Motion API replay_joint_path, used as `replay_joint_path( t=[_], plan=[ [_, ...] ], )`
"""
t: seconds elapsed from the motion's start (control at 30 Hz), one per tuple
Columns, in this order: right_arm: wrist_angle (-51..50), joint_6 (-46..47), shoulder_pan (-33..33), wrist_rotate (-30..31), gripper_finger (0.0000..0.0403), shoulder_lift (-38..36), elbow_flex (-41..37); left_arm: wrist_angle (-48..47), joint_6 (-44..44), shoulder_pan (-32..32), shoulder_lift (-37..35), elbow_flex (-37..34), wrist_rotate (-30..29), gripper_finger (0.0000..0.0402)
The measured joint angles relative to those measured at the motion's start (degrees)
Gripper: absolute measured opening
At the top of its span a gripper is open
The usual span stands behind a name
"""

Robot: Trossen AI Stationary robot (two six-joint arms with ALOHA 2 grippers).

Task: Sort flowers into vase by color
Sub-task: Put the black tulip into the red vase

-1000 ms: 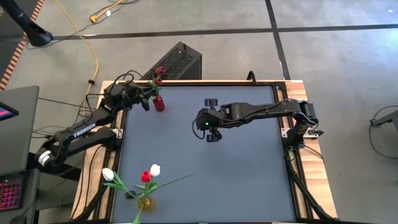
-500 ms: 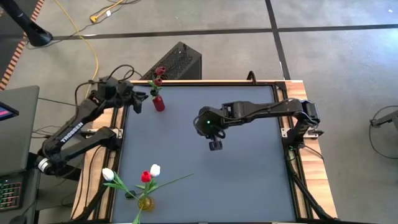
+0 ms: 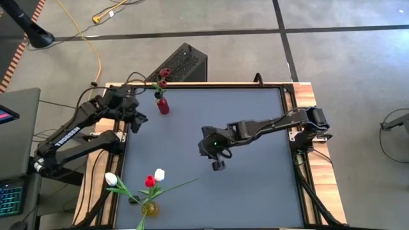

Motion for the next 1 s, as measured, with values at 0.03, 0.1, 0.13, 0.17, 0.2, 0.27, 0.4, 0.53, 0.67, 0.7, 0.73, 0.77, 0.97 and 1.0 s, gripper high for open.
replay_joint_path(
  t=[0.03, 0.1, 0.13, 0.17, 0.2, 0.27, 0.4, 0.53, 0.67, 0.7, 0.73, 0.77, 0.97, 1.0],
  plan=[
    [2.0, 0.9, 0.4, 0.0, 0.0075, 0.5, 0.0, 0.4, -0.6, -1.5, -0.6, -0.1, 0.9, 0.0093],
    [4.7, 2.8, 1.2, 0.0, 0.0075, 1.7, -0.3, 1.0, -2.6, -4.5, -1.9, -1.0, 2.0, 0.0093],
    [6.2, 3.9, 1.5, 0.0, 0.0075, 2.6, -0.4, 1.2, -3.8, -6.1, -2.7, -1.5, 1.9, 0.0093],
    [7.4, 4.7, 1.8, 0.0, 0.0075, 3.3, -0.4, 1.4, -5.2, -7.6, -3.6, -2.0, 1.6, 0.0093],
    [7.4, 5.0, 2.2, 0.0, 0.0075, 4.0, -0.4, 1.5, -6.5, -8.9, -4.4, -2.5, 1.2, 0.0093],
    [8.5, 4.9, 3.1, 0.0, 0.0075, 6.1, -0.5, 1.4, -9.0, -11.7, -6.1, -3.7, 0.7, 0.0093],
    [13.8, 3.8, 4.5, -0.1, 0.0075, 10.7, -0.5, 1.7, -13.6, -16.4, -8.8, -5.3, -0.7, 0.0093],
    [21.5, 3.6, 5.4, -1.6, 0.0084, 14.0, -0.5, 2.2, -16.7, -20.1, -10.3, -6.3, -2.4, 0.0093],
    [27.2, 3.6, 6.0, -1.9, 0.0113, 17.1, -0.4, 2.6, -17.9, -22.5, -10.1, -6.9, -4.4, 0.0093],
    [28.3, 3.9, 6.2, -2.2, 0.0123, 17.9, -0.4, 3.2, -18.2, -22.9, -10.0, -7.2, -4.7, 0.0093],
    [29.6, 4.0, 6.3, -2.7, 0.0135, 18.9, -0.4, 3.9, -18.4, -23.2, -10.0, -7.5, -4.8, 0.0093],
    [31.1, 4.0, 6.5, -2.8, 0.0148, 19.8, -0.4, 4.8, -18.4, -23.5, -10.0, -7.6, -4.8, 0.0093],
    [35.2, 4.0, 7.7, -2.8, 0.0222, 22.2, -0.4, 6.6, -17.6, -24.4, -10.0, -8.2, -4.8, 0.0093],
    [35.6, 4.0, 7.8, -2.8, 0.0230, 22.3, -0.4, 6.6, -17.4, -24.4, -10.0, -8.2, -4.8, 0.0093]
  ],
)
